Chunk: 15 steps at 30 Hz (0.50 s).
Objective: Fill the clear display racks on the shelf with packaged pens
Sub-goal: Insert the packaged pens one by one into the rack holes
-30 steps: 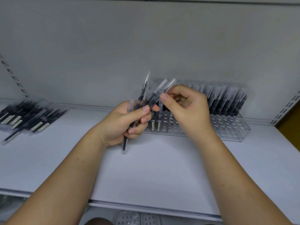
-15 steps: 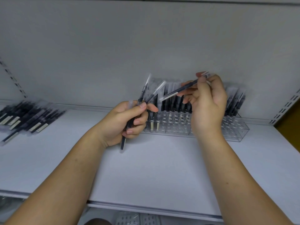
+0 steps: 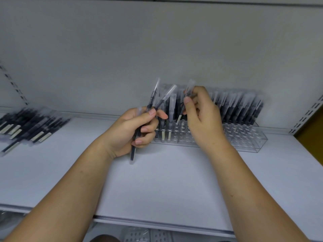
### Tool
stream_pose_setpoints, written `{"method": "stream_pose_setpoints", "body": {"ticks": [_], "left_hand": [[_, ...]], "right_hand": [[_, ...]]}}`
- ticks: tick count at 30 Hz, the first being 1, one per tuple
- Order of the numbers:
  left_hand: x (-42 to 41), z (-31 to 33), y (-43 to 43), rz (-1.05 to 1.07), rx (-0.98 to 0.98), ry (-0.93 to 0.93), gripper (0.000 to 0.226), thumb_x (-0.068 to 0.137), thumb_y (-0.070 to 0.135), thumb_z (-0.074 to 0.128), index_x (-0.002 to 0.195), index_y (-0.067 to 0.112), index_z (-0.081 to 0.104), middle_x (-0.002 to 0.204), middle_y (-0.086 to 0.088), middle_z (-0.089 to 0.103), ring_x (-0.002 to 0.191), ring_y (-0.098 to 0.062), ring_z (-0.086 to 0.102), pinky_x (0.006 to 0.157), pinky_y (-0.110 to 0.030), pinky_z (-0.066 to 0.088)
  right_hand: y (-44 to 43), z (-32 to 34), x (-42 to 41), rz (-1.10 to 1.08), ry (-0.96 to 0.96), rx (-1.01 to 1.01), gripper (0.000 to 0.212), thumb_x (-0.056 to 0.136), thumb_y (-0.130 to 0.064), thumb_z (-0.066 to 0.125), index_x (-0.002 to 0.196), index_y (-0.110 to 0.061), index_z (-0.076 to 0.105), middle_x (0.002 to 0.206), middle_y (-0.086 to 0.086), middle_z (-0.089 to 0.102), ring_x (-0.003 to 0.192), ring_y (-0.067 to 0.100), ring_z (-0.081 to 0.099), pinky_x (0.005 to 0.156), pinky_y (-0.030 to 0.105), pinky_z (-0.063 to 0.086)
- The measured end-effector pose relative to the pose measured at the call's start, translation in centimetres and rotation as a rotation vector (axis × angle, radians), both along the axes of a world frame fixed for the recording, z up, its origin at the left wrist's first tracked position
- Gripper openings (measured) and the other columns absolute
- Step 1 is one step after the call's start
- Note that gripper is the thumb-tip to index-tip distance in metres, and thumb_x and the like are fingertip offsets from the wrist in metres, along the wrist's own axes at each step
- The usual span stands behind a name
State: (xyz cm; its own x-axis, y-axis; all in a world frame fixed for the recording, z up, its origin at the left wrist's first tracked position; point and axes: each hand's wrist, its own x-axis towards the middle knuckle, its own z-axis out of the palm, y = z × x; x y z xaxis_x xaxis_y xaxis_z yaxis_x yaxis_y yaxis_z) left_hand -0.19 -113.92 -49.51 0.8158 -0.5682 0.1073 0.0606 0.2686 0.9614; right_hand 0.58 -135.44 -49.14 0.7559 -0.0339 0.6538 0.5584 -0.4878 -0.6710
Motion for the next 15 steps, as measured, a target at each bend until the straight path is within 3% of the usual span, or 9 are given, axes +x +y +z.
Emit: {"method": "stream_pose_setpoints", "body": {"ticks": [10, 15], "left_hand": [[0.00, 0.15, 0.03, -0.009, -0.064, 0.001, 0.031, 0.102, 0.031, 0.047, 0.107, 0.010, 0.069, 0.062, 0.002, 0.031, 0.040, -0.008, 0.029, 0.042, -0.023, 0.010], [-0.07, 0.26, 0.04, -0.005, -0.071, 0.001, 0.032, 0.102, 0.032, 0.047, 0.108, 0.009, 0.068, 0.063, 0.001, 0.032, 0.040, -0.008, 0.028, 0.042, -0.022, 0.012]], "right_hand": [[0.27, -0.45, -0.05, -0.021, 0.135, -0.193, 0.009, 0.101, -0.022, 0.063, 0.093, -0.017, 0.064, 0.067, -0.013, 0.059, 0.064, 0.003, 0.056, 0.062, 0.022, 0.047], [0.33, -0.46, -0.15, -0.059, 0.166, -0.106, 0.008, 0.095, -0.026, 0.070, 0.093, -0.018, 0.072, 0.072, -0.015, 0.065, 0.067, 0.002, 0.060, 0.064, 0.014, 0.048]]}}
